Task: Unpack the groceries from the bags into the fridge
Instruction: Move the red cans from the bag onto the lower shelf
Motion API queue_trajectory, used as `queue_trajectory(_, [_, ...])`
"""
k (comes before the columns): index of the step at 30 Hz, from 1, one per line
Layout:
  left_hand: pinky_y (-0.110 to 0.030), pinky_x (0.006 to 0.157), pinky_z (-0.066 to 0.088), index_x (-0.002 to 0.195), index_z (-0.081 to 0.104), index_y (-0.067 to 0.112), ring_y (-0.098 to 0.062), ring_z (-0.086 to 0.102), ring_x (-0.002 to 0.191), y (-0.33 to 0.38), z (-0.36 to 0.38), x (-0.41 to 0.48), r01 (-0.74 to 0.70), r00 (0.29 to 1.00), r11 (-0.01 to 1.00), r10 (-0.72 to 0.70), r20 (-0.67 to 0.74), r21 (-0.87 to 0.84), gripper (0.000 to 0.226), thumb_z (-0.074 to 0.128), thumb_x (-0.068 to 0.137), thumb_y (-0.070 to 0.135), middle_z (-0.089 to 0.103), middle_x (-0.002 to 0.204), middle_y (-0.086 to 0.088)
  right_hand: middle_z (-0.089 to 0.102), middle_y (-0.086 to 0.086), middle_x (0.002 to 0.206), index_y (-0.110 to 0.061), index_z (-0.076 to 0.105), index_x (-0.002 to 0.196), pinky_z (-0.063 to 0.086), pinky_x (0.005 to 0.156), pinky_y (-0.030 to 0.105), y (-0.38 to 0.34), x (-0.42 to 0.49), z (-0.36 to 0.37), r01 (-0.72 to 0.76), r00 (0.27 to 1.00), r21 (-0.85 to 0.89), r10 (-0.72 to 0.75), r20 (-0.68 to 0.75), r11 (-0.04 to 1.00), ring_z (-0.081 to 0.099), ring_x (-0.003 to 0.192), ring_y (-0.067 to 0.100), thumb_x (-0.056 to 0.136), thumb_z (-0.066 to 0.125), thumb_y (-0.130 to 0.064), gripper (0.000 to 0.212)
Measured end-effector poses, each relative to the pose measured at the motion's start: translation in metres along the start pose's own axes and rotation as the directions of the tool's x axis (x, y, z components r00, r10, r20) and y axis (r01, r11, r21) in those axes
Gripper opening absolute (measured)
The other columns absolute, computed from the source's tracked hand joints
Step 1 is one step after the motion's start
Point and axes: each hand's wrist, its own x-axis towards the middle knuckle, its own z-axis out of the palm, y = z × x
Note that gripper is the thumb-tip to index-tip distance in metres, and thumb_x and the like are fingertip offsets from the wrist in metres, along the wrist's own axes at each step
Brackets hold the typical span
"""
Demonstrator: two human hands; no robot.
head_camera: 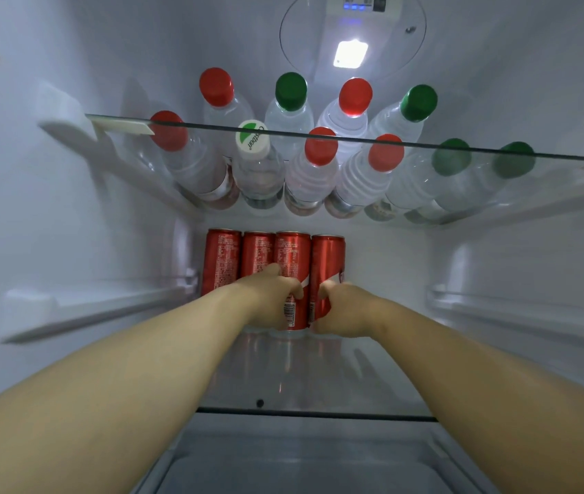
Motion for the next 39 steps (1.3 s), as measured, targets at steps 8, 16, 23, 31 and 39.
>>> queue_trajectory(8, [-0.03, 0.09, 0.046, 0.147, 0.02, 0.034, -0.028, 0.046, 0.118, 0.003, 0.006, 0.009, -0.011, 0.998, 0.993, 0.003, 0.069, 0.12, 0.063, 0.043, 0.094, 0.009, 0.015, 0.149, -0.004, 0.045, 0.007, 0.135, -0.015, 0.032, 0.141, 0.04, 0.079, 0.025, 0.0, -0.006, -0.005, -0.051, 0.989, -0.015, 0.052, 0.141, 0.999, 0.049, 0.111, 0.02, 0.089, 0.059, -0.024, 0.059])
queue_trajectory(16, [-0.037, 0.104, 0.041, 0.149, 0.017, 0.027, -0.027, 0.037, 0.13, 0.002, 0.007, 0.014, -0.009, 0.987, 0.991, -0.013, 0.163, 0.134, 0.067, 0.05, 0.092, 0.017, 0.015, 0.15, -0.001, 0.048, 0.005, 0.132, -0.016, 0.034, 0.139, 0.039, 0.06, 0.018, -0.002, -0.01, -0.009, -0.067, 0.981, -0.009, 0.068, 0.18, 0.998, 0.045, 0.095, 0.014, 0.089, 0.06, -0.023, 0.057])
queue_trajectory(23, [-0.035, 0.099, 0.044, 0.135, 0.043, 0.017, -0.024, 0.048, 0.117, 0.0, 0.001, 0.009, 0.0, 0.997, 0.999, -0.003, 0.082, 0.037, 0.046, 0.044, 0.09, 0.006, 0.043, 0.135, -0.005, 0.052, -0.003, 0.105, -0.016, 0.046, 0.128, 0.034, 0.05, 0.007, -0.001, -0.013, -0.016, -0.02, 0.983, 0.007, 0.018, 0.182, 1.0, 0.043, 0.079, 0.009, 0.094, 0.051, -0.011, 0.035])
queue_trajectory(31, [-0.028, 0.081, 0.046, 0.129, 0.049, 0.016, -0.02, 0.053, 0.1, 0.003, -0.006, -0.008, 0.017, 1.0, 1.0, -0.017, -0.008, 0.008, 0.039, 0.047, 0.091, 0.009, 0.052, 0.12, -0.005, 0.043, -0.003, 0.074, -0.022, 0.037, 0.066, 0.039, 0.06, 0.02, -0.009, -0.019, -0.015, -0.139, 0.99, 0.011, 0.139, -0.017, 0.99, 0.049, 0.081, 0.018, 0.09, 0.051, -0.012, 0.029])
queue_trajectory(39, [-0.04, 0.087, 0.05, 0.117, 0.057, 0.021, -0.025, 0.056, 0.101, 0.022, -0.026, -0.053, 0.025, 0.985, 1.0, -0.026, -0.173, -0.007, 0.032, 0.051, 0.086, 0.016, 0.058, 0.113, -0.004, 0.057, 0.01, 0.094, -0.006, 0.059, 0.095, 0.043, 0.072, 0.029, -0.033, -0.064, -0.021, -0.073, 0.993, 0.211, 0.091, -0.076, 0.975, 0.052, 0.087, 0.021, 0.086, 0.054, -0.011, 0.011])
